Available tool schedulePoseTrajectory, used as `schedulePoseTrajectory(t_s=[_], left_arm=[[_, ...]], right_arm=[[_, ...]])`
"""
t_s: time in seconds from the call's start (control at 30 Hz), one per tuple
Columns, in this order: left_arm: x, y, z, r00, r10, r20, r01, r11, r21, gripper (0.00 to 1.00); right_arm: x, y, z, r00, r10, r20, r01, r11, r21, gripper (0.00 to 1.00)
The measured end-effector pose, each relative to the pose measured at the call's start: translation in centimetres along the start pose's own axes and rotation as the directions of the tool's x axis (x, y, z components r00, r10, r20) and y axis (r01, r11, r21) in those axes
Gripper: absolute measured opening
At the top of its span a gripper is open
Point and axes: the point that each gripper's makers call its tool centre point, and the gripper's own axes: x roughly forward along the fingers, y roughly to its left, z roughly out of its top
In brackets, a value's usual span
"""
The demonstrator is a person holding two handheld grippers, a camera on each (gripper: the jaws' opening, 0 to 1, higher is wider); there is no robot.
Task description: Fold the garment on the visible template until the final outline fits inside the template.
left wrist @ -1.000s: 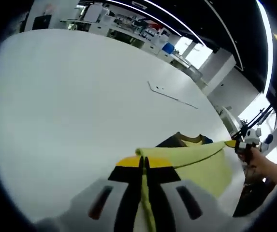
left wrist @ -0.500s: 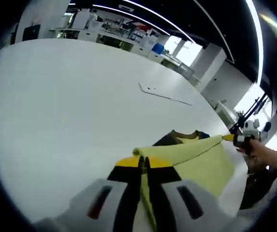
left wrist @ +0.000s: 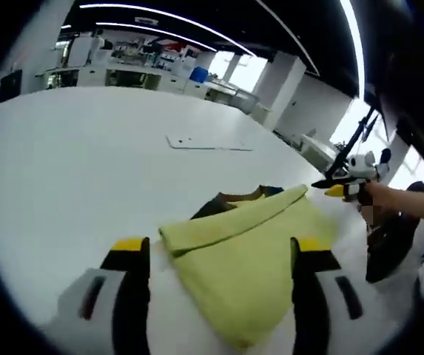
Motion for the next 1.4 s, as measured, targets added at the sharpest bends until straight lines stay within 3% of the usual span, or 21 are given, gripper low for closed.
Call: schedulePoseTrajectory(t_s=[0.13,0.17,0.47,0.8,1.0,1.13,1.4], left_arm=[[-0.2,-1.2,-0.3,0.998,-0.063,-0.015,0.063,0.998,0.015,0.99],[-0.3,-1.5,-0.1,0.997,-0.078,-0.009,0.078,0.997,0.026,0.99],[-0.2,-2.3,-0.4,0.993,-0.111,-0.028,0.112,0.993,0.042,0.99],[0.8,-3.7,-2.5,0.990,-0.117,-0.075,0.122,0.991,0.057,0.99],[1.9,-3.4,-3.9,0.988,-0.111,-0.104,0.116,0.992,0.040,0.99],[2.6,-2.7,-4.3,0.988,-0.103,-0.114,0.106,0.994,0.025,0.99],[3.2,-2.6,-3.6,0.991,-0.098,-0.094,0.100,0.995,0.019,0.99]], right_arm=[[-0.5,1.3,-0.3,1.000,0.026,-0.008,-0.027,0.998,-0.062,0.99],[-0.5,1.4,-0.4,0.999,0.032,-0.013,-0.033,0.997,-0.076,0.99],[-0.5,2.2,-0.6,0.999,0.049,-0.019,-0.051,0.995,-0.090,0.99],[0.7,4.3,-2.5,0.994,0.087,-0.068,-0.096,0.986,-0.133,0.99],[1.5,5.7,-3.4,0.990,0.111,-0.086,-0.123,0.982,-0.145,0.99],[2.2,5.5,-4.0,0.989,0.119,-0.090,-0.130,0.983,-0.128,0.99],[2.3,5.8,-2.7,0.992,0.112,-0.052,-0.120,0.979,-0.163,0.95]])
